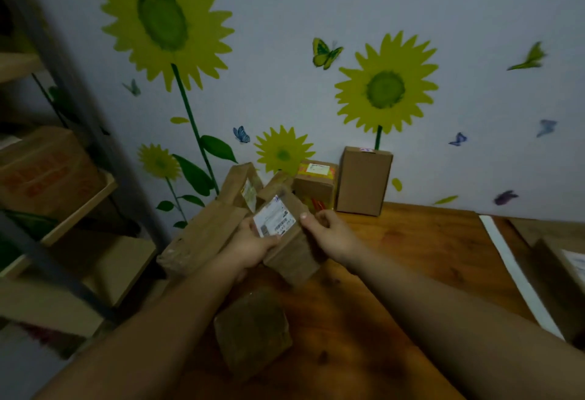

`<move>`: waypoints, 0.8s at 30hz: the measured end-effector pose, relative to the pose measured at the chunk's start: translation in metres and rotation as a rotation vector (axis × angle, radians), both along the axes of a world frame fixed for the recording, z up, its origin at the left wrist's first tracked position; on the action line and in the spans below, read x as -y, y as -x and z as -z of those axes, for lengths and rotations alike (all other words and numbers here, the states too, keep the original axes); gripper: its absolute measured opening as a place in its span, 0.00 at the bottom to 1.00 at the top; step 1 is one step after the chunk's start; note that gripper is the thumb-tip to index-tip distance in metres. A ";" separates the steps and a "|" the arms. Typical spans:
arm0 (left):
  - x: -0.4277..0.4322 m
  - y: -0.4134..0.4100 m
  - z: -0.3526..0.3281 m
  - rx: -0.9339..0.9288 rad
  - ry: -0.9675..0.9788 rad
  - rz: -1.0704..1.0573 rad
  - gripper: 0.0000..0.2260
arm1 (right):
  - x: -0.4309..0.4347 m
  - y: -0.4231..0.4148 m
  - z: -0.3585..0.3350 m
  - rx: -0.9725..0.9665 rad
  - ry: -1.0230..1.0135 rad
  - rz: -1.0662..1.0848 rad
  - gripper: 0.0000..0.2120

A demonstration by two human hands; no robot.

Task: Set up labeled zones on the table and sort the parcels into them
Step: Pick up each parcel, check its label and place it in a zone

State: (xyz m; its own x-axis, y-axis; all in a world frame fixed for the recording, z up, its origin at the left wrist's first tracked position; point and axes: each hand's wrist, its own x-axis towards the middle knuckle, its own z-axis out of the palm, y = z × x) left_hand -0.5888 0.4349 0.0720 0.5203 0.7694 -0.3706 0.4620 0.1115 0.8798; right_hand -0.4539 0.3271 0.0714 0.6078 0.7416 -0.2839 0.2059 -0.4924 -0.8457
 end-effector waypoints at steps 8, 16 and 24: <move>0.051 0.059 -0.012 0.274 0.000 0.023 0.26 | 0.068 0.073 -0.019 -0.013 -0.083 0.133 0.16; 0.100 0.070 -0.048 0.515 -0.114 0.141 0.25 | 0.133 0.089 -0.051 -0.076 -0.318 0.199 0.26; 0.193 0.021 -0.070 0.526 -0.113 0.370 0.28 | 0.242 0.061 -0.078 0.004 -0.395 0.384 0.19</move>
